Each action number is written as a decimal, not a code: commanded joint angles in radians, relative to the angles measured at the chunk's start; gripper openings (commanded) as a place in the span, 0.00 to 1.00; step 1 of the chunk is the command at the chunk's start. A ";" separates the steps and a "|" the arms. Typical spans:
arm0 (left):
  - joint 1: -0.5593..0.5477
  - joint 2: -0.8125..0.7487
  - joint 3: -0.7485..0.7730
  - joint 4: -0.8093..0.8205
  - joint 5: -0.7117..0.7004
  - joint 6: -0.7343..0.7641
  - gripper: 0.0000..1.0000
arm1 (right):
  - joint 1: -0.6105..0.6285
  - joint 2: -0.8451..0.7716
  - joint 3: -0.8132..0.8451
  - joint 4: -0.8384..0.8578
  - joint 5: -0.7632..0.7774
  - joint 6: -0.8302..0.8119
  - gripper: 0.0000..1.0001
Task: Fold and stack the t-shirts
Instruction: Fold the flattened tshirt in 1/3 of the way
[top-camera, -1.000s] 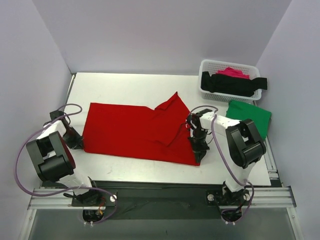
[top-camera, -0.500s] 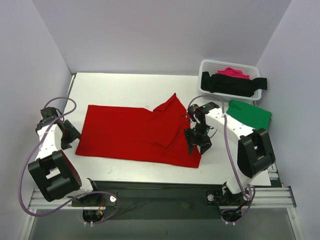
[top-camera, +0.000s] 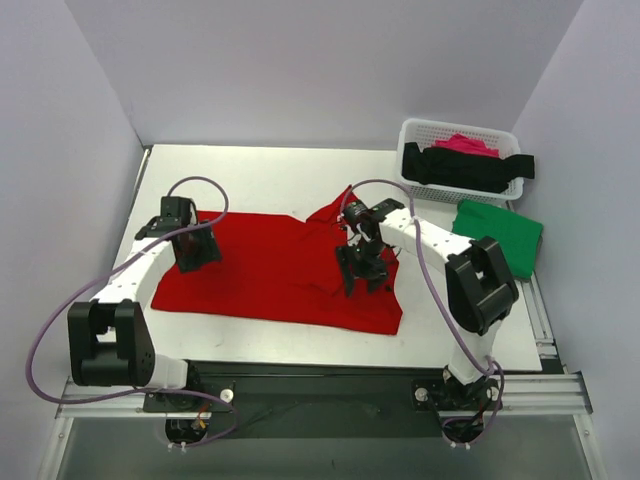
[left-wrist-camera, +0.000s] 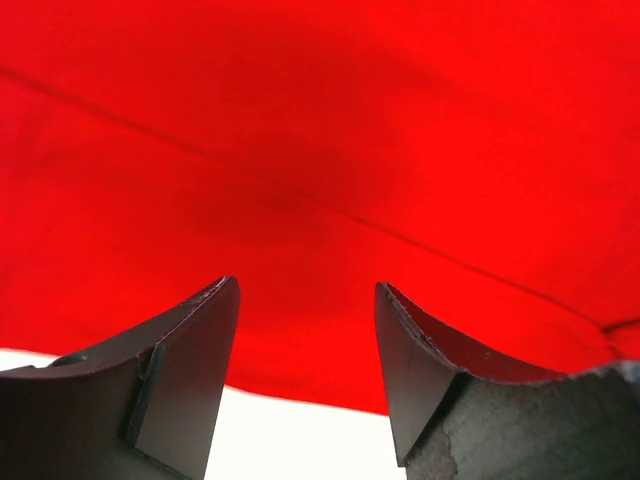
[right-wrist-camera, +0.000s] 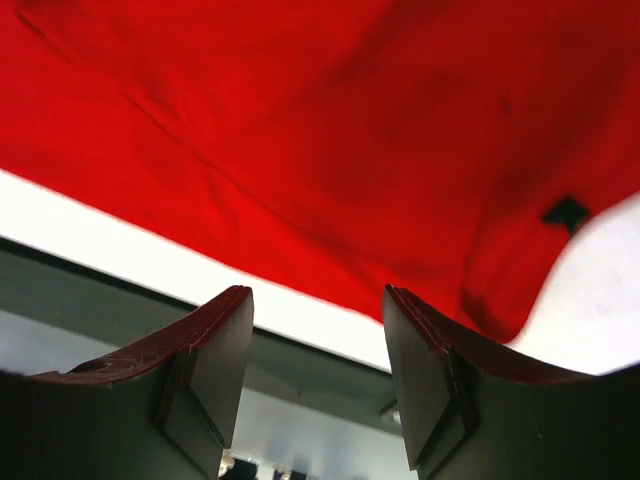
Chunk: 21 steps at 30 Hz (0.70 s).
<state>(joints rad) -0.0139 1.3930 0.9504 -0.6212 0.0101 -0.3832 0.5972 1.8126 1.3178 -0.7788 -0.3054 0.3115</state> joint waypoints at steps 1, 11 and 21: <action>-0.009 0.052 -0.009 0.110 0.076 -0.043 0.67 | 0.038 0.050 0.066 0.035 -0.008 -0.003 0.55; -0.001 0.164 -0.078 0.169 0.116 -0.011 0.67 | 0.084 0.175 0.126 0.070 0.009 -0.023 0.55; 0.009 0.182 -0.139 0.164 0.113 0.041 0.66 | 0.085 0.237 0.178 0.092 0.009 -0.003 0.55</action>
<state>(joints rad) -0.0113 1.5578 0.8558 -0.4873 0.1200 -0.3794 0.6769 2.0373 1.4544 -0.6640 -0.3035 0.3058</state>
